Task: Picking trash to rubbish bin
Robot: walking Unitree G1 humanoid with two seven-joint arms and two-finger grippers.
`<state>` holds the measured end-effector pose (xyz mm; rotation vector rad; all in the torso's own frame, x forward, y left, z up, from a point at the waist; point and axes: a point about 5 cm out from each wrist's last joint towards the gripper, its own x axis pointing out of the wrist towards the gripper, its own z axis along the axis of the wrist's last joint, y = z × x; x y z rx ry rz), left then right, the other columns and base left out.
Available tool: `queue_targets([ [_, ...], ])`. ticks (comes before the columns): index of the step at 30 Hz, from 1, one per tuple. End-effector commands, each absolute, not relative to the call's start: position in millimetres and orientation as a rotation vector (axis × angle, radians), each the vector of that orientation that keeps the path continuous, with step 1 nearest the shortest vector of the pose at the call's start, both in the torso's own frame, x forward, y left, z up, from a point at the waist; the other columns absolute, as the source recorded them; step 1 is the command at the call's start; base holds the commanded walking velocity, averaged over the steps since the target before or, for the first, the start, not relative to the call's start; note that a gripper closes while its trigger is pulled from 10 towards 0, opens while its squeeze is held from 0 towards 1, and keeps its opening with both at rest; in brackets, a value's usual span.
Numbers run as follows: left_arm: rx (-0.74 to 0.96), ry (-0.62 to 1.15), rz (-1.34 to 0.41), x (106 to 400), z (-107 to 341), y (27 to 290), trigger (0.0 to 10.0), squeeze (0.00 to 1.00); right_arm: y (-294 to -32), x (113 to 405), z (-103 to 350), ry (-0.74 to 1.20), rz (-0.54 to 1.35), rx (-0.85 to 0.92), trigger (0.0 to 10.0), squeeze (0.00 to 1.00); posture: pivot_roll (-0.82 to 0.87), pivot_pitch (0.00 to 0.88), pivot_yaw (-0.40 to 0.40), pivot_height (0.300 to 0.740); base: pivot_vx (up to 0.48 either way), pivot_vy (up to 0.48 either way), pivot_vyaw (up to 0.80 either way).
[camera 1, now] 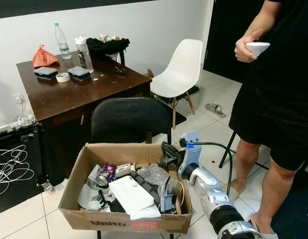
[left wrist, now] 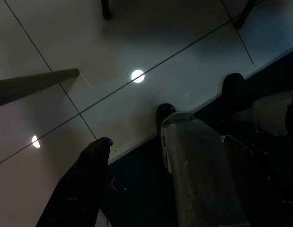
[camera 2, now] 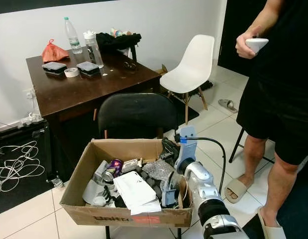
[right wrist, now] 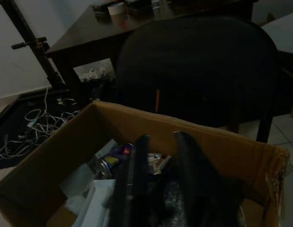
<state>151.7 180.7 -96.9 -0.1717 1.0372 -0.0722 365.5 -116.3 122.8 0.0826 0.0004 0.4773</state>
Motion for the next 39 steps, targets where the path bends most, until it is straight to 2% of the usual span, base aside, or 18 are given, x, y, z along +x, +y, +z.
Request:
queue_targets([
  [1, -0.160, 1.062, -0.064, 143.2, -99.5, 186.0, 10.0, 0.00, -113.7, 365.9, 123.8, -0.007, 0.471, 0.081, 10.0, 1.00, -0.14, 0.108, 0.076, 0.740, 0.000, 0.000, 0.00],
  [8, -0.160, 1.060, -0.061, 142.8, -99.4, 187.2, 10.0, 0.00, -122.0, 366.1, 119.1, -0.001, 0.419, 0.068, 10.0, 1.00, -0.13, 0.105, 0.076, 0.740, 0.000, 0.000, 0.00],
  [9, -0.161, 1.061, -0.059, 142.4, -99.6, 187.6, 10.0, 0.00, -132.0, 365.4, 113.0, 0.024, 0.362, 0.045, 10.0, 1.00, -0.13, 0.105, 0.075, 0.740, 0.000, 0.000, 0.00],
  [10, -0.160, 1.062, -0.057, 141.8, -99.7, 187.9, 10.0, 0.00, -143.3, 364.0, 106.2, 0.054, 0.297, 0.025, 10.0, 0.20, -0.13, 0.106, 0.073, 0.740, 0.000, 0.000, 0.00],
  [12, -0.160, 1.064, -0.054, 140.8, -100.1, 188.3, 10.0, 0.00, -166.3, 359.4, 92.3, 0.120, 0.170, 0.011, 10.0, 0.20, -0.13, 0.106, 0.073, 0.740, 0.000, 0.000, 0.00],
  [13, -0.161, 1.066, -0.053, 140.0, -100.3, 188.4, 10.0, 0.00, -180.6, 354.4, 81.9, 0.174, 0.100, -0.014, 10.0, 0.00, -0.13, 0.106, 0.072, 0.740, 0.000, 0.000, 0.00],
  [14, -0.161, 1.066, -0.053, 140.0, -100.3, 188.4, 10.0, 0.00, -180.6, 354.4, 81.9, 0.174, 0.100, -0.014, 10.0, 0.00, -0.13, 0.106, 0.072, 0.740, 0.000, 0.000, 0.00],
  [15, -0.162, 1.071, -0.050, 138.0, -101.0, 188.3, 10.0, 0.00, -215.7, 336.4, 58.1, 0.281, -0.055, -0.014, 10.0, 0.00, -0.13, 0.108, 0.071, 0.740, 0.000, 0.000, 0.00],
  [16, -0.162, 1.071, -0.050, 138.0, -101.0, 188.3, 10.0, 0.00, -215.7, 336.4, 58.1, 0.281, -0.055, -0.014, 10.0, 0.00, -0.13, 0.108, 0.071, 0.740, 0.000, 0.000, 0.00],
  [17, -0.161, 1.078, -0.052, 135.5, -102.0, 187.9, 10.0, 0.00, -255.2, 307.4, 32.5, 0.401, -0.233, -0.021, 10.0, 0.00, -0.13, 0.112, 0.070, 0.740, 0.000, 0.000, 0.00],
  [20, -0.161, 1.080, -0.053, 134.8, -102.2, 187.7, 10.0, 0.00, -266.4, 297.5, 25.6, 0.436, -0.286, -0.025, 10.0, 0.00, -0.13, 0.112, 0.070, 0.740, 0.000, 0.000, 0.00],
  [24, -0.166, 1.088, -0.045, 132.4, -103.0, 188.1, 10.0, 0.00, -314.6, 227.1, -15.6, 0.644, -0.594, 0.027, 10.0, 0.00, -0.13, 0.114, 0.066, 0.740, 0.000, 0.000, 0.00],
  [25, -0.166, 1.088, -0.045, 132.4, -103.0, 188.1, 10.0, 0.00, -314.6, 227.1, -15.6, 0.644, -0.594, 0.027, 10.0, 0.00, -0.13, 0.114, 0.066, 0.740, 0.000, 0.000, 0.00],
  [26, -0.158, 1.095, -0.039, 131.3, -103.6, 188.3, 10.0, 0.00, -319.4, 188.8, -38.6, 0.766, -0.688, 0.085, 10.0, 0.00, -0.13, 0.114, 0.065, 0.740, 0.000, 0.000, 0.00],
  [27, -0.158, 1.095, -0.039, 131.3, -103.6, 188.3, 10.0, 0.00, -319.4, 188.8, -38.6, 0.766, -0.688, 0.085, 10.0, 0.00, -0.13, 0.114, 0.065, 0.740, 0.000, 0.000, 0.00],
  [30, -0.154, 1.100, -0.026, 131.0, -103.7, 189.4, 10.0, 0.00, -300.8, 142.3, -70.6, 0.964, -0.678, 0.093, 10.0, 0.00, -0.14, 0.110, 0.061, 0.740, 0.000, 0.000, 0.00],
  [33, -0.152, 1.101, -0.018, 131.5, -103.6, 190.4, 10.0, 0.00, -288.7, 128.7, -80.9, 1.030, -0.649, 0.098, 10.0, 0.00, -0.13, 0.105, 0.059, 0.740, 0.000, 0.000, 0.00],
  [39, -0.156, 1.104, 0.004, 133.2, -102.9, 193.2, 10.0, 0.00, -240.4, 100.1, -105.6, 1.249, -0.354, -0.009, 10.0, 0.00, -0.12, 0.094, 0.057, 0.740, -0.097, 0.000, 0.00],
])
